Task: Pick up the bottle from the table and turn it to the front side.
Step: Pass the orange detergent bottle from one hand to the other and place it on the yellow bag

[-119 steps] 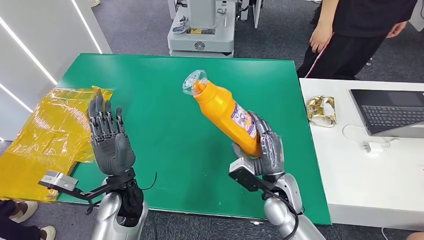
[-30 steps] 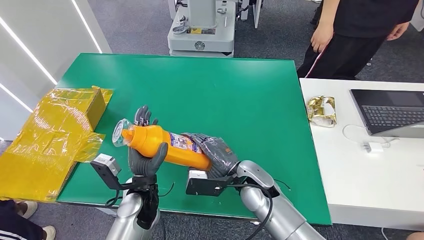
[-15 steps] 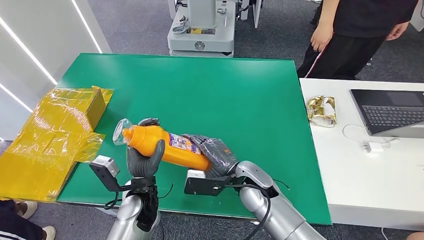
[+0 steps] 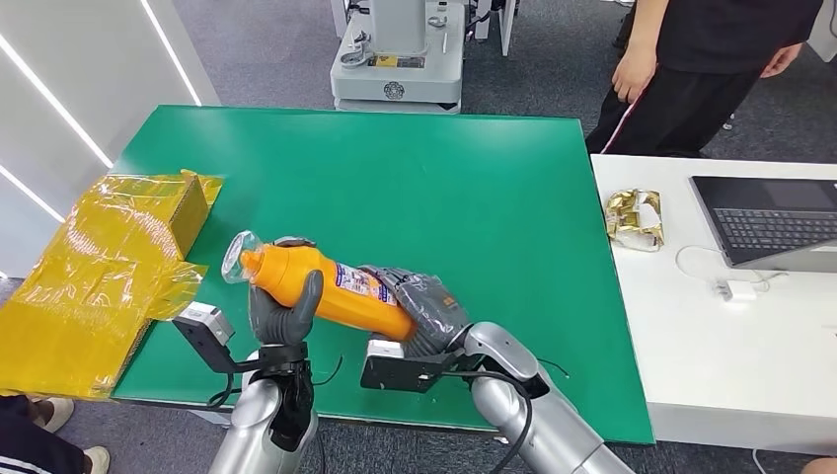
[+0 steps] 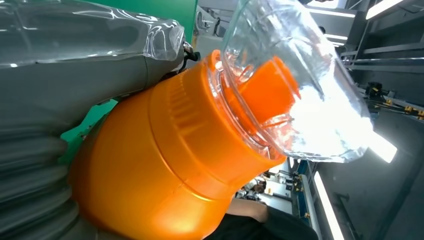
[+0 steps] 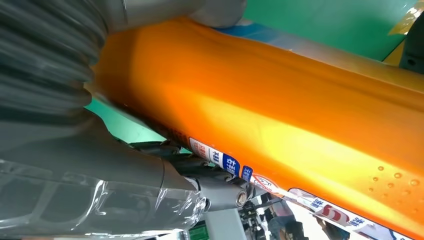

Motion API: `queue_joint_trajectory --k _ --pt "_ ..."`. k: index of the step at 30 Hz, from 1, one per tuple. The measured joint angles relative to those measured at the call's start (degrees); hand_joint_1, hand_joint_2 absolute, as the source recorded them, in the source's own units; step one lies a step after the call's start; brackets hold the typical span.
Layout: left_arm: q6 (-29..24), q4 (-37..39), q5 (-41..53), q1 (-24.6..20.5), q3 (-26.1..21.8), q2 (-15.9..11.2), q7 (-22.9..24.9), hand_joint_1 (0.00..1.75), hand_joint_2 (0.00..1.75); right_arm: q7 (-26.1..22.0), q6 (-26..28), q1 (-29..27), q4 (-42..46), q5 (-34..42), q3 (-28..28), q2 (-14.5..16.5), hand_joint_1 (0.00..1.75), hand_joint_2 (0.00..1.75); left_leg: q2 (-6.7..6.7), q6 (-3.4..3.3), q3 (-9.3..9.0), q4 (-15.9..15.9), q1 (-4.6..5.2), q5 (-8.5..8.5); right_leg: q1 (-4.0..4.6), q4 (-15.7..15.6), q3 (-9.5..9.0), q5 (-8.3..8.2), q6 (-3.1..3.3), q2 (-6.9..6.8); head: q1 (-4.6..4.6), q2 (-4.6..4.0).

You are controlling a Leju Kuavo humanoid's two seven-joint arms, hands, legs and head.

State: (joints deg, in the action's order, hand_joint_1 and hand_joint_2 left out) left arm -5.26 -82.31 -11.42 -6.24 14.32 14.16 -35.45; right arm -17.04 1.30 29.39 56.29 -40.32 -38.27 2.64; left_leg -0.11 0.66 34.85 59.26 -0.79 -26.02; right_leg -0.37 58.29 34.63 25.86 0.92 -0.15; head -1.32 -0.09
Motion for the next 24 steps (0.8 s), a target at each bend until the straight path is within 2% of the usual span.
queue_joint_trajectory --k 8,15,17,21,24 --pt "-0.8 0.0 -0.3 -0.9 0.0 0.0 0.0 1.75 1.75 1.0 5.1 -1.9 3.5 1.9 0.9 0.0 0.00 1.75 0.01 0.00 0.01 0.0 0.00 0.00 0.00 0.0 0.00 0.00 0.00 -0.01 0.00 0.00" --pt "-1.7 0.0 -0.6 -1.2 0.0 0.0 -0.3 1.75 1.75 -0.3 9.8 -4.4 8.7 5.3 2.7 0.4 0.00 1.75 0.01 0.00 0.00 0.0 0.00 0.00 0.00 0.0 0.00 0.00 0.00 -0.02 0.00 0.00" --pt "-2.4 0.0 -0.7 -1.3 0.0 0.0 -0.6 1.75 1.75 -1.6 13.4 -5.7 10.5 7.6 3.5 0.8 0.00 1.75 0.02 0.00 0.01 0.0 0.00 0.00 0.00 0.0 0.00 0.00 0.00 -0.04 0.01 0.00" --pt "-5.2 0.0 -1.0 -2.1 0.2 -0.1 -1.1 1.75 1.75 -6.9 27.1 -9.4 15.9 16.3 6.1 2.6 0.00 1.75 0.03 0.00 0.01 0.0 0.00 0.00 0.00 0.0 0.00 0.01 0.00 -0.04 0.00 0.00" --pt "-6.8 0.0 -1.1 -2.9 0.5 -0.2 -1.2 1.75 1.75 -10.7 33.5 -11.8 19.7 20.1 6.9 3.2 0.00 1.75 0.00 0.00 0.01 0.0 0.00 -0.01 0.00 0.0 0.00 0.01 0.00 -0.01 0.00 0.00"
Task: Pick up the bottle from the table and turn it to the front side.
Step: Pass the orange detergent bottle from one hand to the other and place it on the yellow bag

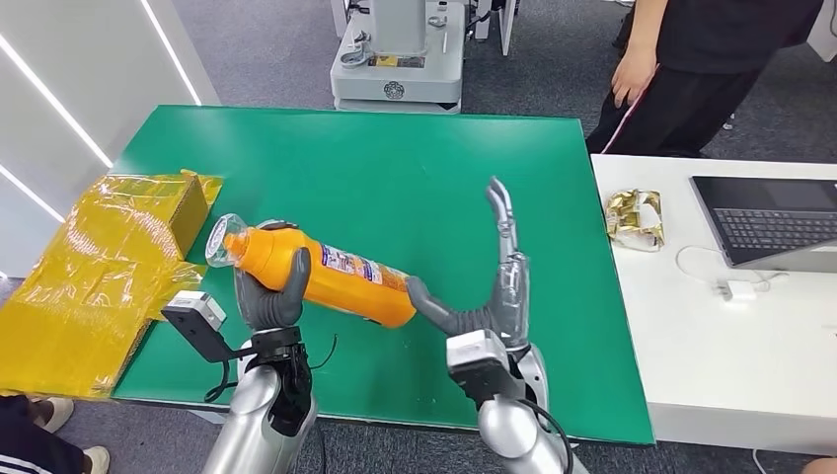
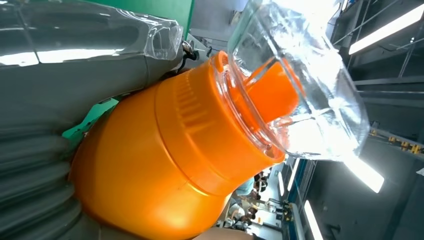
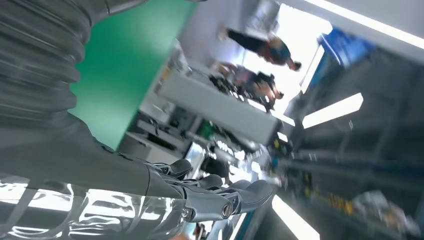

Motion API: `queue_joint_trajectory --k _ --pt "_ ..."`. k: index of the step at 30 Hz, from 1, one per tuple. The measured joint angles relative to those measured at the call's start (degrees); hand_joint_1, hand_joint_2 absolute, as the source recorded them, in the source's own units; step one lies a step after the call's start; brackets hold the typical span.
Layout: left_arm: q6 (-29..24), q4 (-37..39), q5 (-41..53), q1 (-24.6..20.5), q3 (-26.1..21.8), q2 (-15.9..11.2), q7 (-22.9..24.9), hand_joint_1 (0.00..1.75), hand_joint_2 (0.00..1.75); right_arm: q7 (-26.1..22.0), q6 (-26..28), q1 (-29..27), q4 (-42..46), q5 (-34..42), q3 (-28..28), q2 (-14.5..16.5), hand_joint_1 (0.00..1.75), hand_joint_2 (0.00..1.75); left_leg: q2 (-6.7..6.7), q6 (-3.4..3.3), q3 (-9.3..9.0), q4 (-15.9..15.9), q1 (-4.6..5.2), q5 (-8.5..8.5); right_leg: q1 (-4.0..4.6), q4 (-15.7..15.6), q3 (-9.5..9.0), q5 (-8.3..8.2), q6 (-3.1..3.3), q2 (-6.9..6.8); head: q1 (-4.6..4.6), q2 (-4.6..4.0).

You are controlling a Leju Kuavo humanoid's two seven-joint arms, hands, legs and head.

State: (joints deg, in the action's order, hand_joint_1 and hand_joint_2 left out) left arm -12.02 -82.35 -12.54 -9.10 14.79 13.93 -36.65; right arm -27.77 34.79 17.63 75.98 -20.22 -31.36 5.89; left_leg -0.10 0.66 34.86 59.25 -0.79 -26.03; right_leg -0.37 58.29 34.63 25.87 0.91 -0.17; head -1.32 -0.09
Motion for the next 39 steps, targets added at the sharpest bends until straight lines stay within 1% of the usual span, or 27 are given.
queue_joint_trajectory --k 4,7,9,12,15,20,24,26,28,31,33,35,39 --pt "-1.7 -0.3 1.7 -0.4 0.6 -0.3 0.1 1.75 1.75 -4.1 3.6 -2.4 3.7 2.4 0.6 0.5 0.00 1.75 0.01 0.00 0.00 0.0 0.00 0.00 0.00 0.0 0.00 0.00 0.00 -0.02 0.01 0.00" --pt "-3.6 -0.9 6.4 -0.6 1.1 -0.6 1.3 1.75 1.75 -9.6 4.8 -5.6 7.1 2.3 2.5 2.4 0.00 1.75 0.03 0.00 0.00 0.0 -0.01 0.00 0.00 0.0 0.00 0.00 0.00 -0.03 0.01 0.00" --pt "-5.4 -1.1 10.7 -1.0 1.3 -1.0 2.2 1.75 1.75 -11.6 4.8 -7.8 9.5 0.8 3.8 3.8 0.00 1.75 0.00 0.00 0.00 0.0 -0.01 0.00 0.00 0.0 0.01 0.01 0.01 -0.01 -0.01 0.00" --pt "-8.2 -1.1 16.1 -1.9 1.3 -1.7 2.8 1.75 1.75 -12.0 4.8 -9.6 12.1 -0.8 5.3 4.4 0.00 1.75 -0.01 0.00 -0.01 0.0 -0.01 0.00 0.00 0.0 0.02 0.01 0.01 0.01 -0.02 0.00" --pt "-12.0 -1.1 22.7 -3.1 1.3 -3.2 3.9 1.75 1.75 -11.5 4.8 -10.8 13.9 -1.5 6.2 4.4 0.00 1.75 -0.02 0.01 -0.01 0.0 -0.01 0.01 0.00 0.0 0.01 0.00 0.00 0.01 -0.02 0.00" --pt "-19.2 -1.0 33.6 -5.0 1.3 -7.2 5.3 1.75 1.75 -11.5 4.8 -12.4 15.7 -1.3 7.4 4.4 0.00 1.75 -0.02 0.01 -0.03 0.0 -0.01 0.01 0.00 0.0 0.00 0.00 0.01 0.01 -0.03 0.00" --pt "-26.2 -0.5 43.8 -6.3 0.8 -11.0 6.7 1.75 1.75 -12.3 4.8 -13.5 17.0 -1.4 8.2 4.4 0.00 1.75 -0.05 0.01 -0.03 0.0 -0.02 0.01 0.00 0.0 0.01 0.00 0.02 0.05 -0.03 0.00" --pt "-27.3 -0.3 48.5 -6.5 -0.3 -12.4 6.8 1.75 1.75 -12.4 4.8 -13.9 17.5 -1.4 8.6 4.4 0.00 1.75 -0.05 0.01 -0.03 0.0 -0.02 0.01 0.01 0.0 0.01 0.01 0.02 0.06 -0.02 0.00" --pt "-27.5 -0.3 53.2 -6.6 -2.3 -13.1 5.9 1.75 1.75 -12.4 4.8 -14.2 17.7 -1.3 8.9 4.4 0.00 1.75 -0.05 0.01 -0.02 0.0 -0.01 0.01 0.01 0.0 0.01 0.01 0.02 0.07 -0.02 0.00" --pt "-27.6 -0.3 60.7 -6.7 -6.9 -13.5 4.0 1.75 1.75 -12.4 4.8 -14.5 18.0 -1.0 9.0 4.4 0.00 1.75 -0.06 0.01 -0.03 0.0 -0.01 0.01 0.01 0.0 0.01 0.01 0.02 0.08 -0.01 0.00" --pt "-27.6 -0.3 66.7 -6.9 -9.9 -14.2 4.3 1.75 1.75 -12.4 4.8 -15.0 18.3 -0.8 9.1 4.4 0.00 1.75 -0.06 0.01 -0.03 0.0 -0.01 0.01 0.00 0.0 0.01 0.01 0.02 0.08 -0.01 0.00" --pt "-27.6 -0.2 73.3 -7.2 -11.8 -15.6 7.0 1.75 1.75 -11.9 4.8 -15.4 18.6 -0.6 9.2 4.3 0.00 1.75 -0.06 0.01 -0.04 0.0 -0.01 0.01 0.00 0.0 0.01 0.01 0.02 0.09 -0.01 0.00" --pt "-27.6 2.2 85.9 -8.7 -12.4 -20.3 17.2 1.75 1.75 -10.0 4.8 -16.2 18.9 -0.3 8.9 3.9 0.00 1.75 -0.08 0.04 -0.06 0.0 -0.03 0.03 0.00 0.0 0.03 0.01 0.03 0.10 -0.02 0.00"
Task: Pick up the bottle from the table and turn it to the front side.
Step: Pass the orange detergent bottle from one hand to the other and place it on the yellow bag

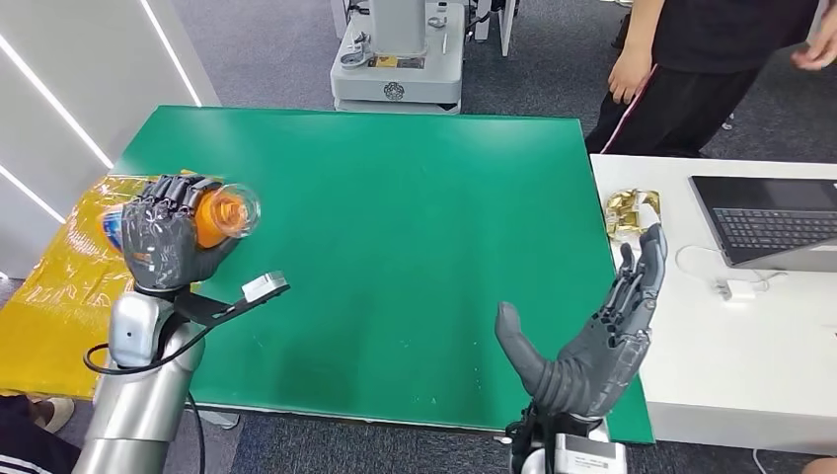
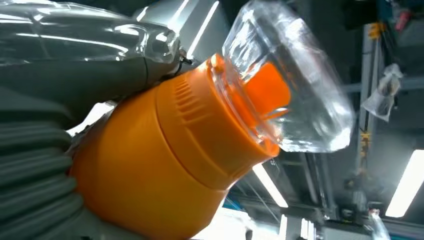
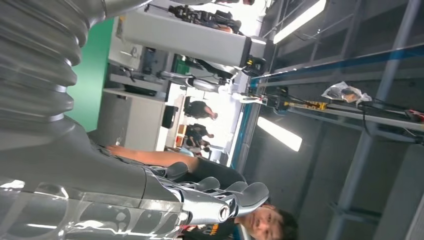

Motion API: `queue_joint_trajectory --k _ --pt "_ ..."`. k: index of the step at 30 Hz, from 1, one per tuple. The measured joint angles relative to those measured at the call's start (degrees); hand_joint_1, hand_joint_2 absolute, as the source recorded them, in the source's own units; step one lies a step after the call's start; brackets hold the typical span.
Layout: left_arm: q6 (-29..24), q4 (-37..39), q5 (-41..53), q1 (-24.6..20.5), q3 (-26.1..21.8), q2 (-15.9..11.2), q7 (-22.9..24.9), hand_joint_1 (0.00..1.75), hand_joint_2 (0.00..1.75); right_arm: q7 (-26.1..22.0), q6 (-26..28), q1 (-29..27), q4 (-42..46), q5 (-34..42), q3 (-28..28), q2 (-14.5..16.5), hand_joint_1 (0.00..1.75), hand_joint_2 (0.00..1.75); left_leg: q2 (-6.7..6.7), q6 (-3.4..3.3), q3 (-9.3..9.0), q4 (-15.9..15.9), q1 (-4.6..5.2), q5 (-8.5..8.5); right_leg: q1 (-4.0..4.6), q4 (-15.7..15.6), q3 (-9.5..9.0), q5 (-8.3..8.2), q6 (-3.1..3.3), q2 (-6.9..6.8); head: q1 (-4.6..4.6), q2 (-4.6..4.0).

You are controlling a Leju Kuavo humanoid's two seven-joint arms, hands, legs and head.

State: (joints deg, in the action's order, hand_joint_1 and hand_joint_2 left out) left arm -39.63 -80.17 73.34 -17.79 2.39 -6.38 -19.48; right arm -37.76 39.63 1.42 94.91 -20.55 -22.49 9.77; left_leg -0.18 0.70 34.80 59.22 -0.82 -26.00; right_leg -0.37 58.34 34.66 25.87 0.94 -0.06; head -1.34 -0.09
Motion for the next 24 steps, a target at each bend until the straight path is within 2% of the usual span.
queue_joint_trajectory --k 5,8,12,18,24 --pt "0.9 5.6 7.9 -3.7 3.5 -6.4 10.5 1.75 1.75 0.4 0.0 -0.8 0.6 0.0 -0.4 -0.4 0.00 1.75 -0.01 0.01 -0.01 0.0 -0.01 0.01 0.01 0.0 0.01 -0.01 0.01 0.01 0.01 0.00" --pt "3.5 9.8 10.9 -6.6 7.6 -10.0 14.1 1.75 1.75 0.3 0.0 -1.2 1.1 0.0 -0.5 -0.6 0.00 1.75 -0.02 0.02 -0.01 0.0 -0.01 0.01 0.01 0.0 0.01 -0.01 0.01 0.02 0.00 0.00" --pt "8.2 13.9 11.0 -9.9 11.8 -12.7 13.7 1.75 1.75 0.1 0.0 -1.6 1.7 0.6 -0.5 -0.8 0.00 1.75 -0.02 0.01 -0.01 0.0 0.01 0.01 0.01 0.0 0.01 -0.02 0.01 0.02 0.01 0.00" --pt "20.5 23.7 8.0 -18.2 19.3 -15.1 10.8 1.75 1.75 -1.0 0.0 -2.1 2.1 1.9 -0.6 -1.1 0.00 1.75 -0.06 0.01 0.00 0.0 0.01 0.01 0.00 0.0 0.00 -0.04 0.02 0.03 0.01 0.00" --pt "25.6 33.3 7.4 -23.9 24.5 -16.5 10.9 1.75 1.75 -0.7 0.0 -2.6 3.0 1.5 -0.8 -1.3 0.00 1.75 -0.16 0.02 -0.02 0.0 0.00 0.01 0.00 0.0 0.03 -0.05 0.04 0.15 0.01 0.00"
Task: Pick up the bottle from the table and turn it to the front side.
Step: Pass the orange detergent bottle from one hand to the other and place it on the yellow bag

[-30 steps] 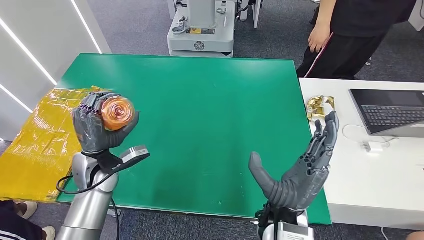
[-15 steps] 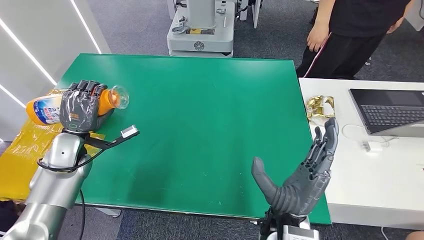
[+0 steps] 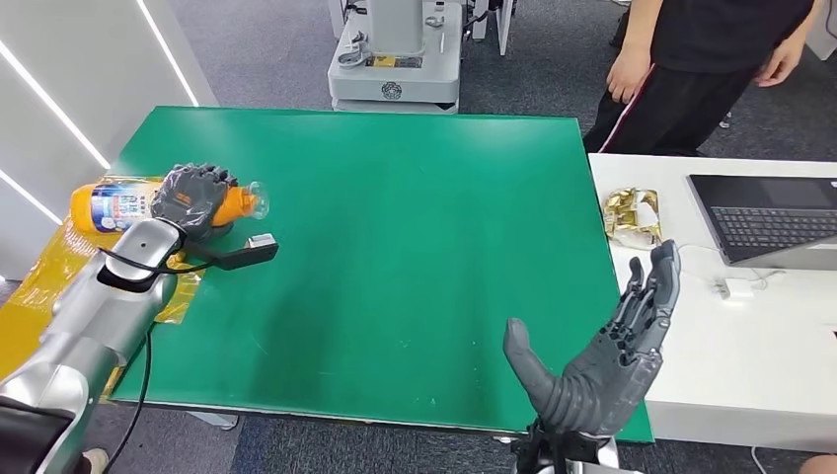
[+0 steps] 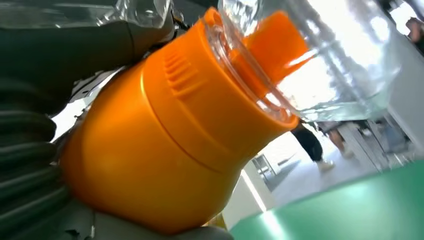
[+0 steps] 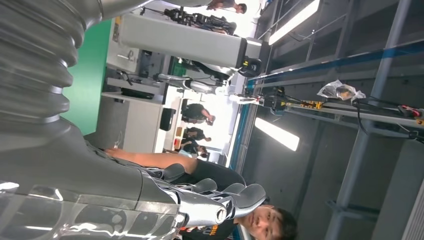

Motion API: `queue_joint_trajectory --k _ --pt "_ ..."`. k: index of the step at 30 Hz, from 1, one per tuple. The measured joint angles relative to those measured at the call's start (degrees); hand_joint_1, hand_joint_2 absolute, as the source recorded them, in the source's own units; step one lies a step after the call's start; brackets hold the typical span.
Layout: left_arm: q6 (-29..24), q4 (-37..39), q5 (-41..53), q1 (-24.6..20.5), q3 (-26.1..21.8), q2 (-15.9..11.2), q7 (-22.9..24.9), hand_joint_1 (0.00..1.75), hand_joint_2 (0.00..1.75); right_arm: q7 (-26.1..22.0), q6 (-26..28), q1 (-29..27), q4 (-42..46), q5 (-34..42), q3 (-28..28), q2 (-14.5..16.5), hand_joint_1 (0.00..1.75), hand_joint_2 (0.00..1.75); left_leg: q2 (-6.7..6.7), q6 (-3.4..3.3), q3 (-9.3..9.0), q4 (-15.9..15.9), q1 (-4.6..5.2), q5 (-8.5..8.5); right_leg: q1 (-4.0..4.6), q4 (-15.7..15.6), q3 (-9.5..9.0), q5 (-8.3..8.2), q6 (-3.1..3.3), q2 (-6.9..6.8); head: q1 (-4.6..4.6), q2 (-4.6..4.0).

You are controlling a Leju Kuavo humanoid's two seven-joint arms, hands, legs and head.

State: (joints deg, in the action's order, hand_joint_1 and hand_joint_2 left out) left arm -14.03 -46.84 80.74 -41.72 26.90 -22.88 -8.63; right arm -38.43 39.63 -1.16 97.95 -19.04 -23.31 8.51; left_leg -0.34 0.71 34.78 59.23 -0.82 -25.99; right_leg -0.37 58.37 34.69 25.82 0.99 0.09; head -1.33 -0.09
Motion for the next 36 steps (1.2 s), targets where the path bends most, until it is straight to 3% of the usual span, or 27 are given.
queue_joint_trajectory --k 15,26,36 --pt "7.6 13.9 -1.0 -4.3 4.8 -1.1 -2.1 1.75 1.75 1.3 0.0 0.0 0.3 -1.6 -0.1 0.0 0.00 1.75 0.02 0.00 0.01 0.0 0.00 0.00 0.00 0.0 -0.02 0.01 0.00 -0.03 0.00 0.00" --pt "7.6 15.9 -6.7 -3.5 6.4 -2.1 -11.5 1.75 1.75 2.5 0.0 -0.2 1.0 -1.9 -0.1 0.0 0.00 1.75 0.03 0.00 0.02 0.0 0.00 0.00 0.00 0.0 -0.02 0.01 0.00 -0.03 0.01 0.00" --pt "6.7 15.9 -8.5 -1.1 7.2 -2.2 -12.9 1.75 1.75 2.6 0.0 -0.2 1.4 -1.9 -0.1 0.0 0.00 1.75 0.02 0.00 0.02 0.0 0.00 0.00 0.00 0.0 -0.02 0.01 0.00 -0.02 -0.01 0.00"
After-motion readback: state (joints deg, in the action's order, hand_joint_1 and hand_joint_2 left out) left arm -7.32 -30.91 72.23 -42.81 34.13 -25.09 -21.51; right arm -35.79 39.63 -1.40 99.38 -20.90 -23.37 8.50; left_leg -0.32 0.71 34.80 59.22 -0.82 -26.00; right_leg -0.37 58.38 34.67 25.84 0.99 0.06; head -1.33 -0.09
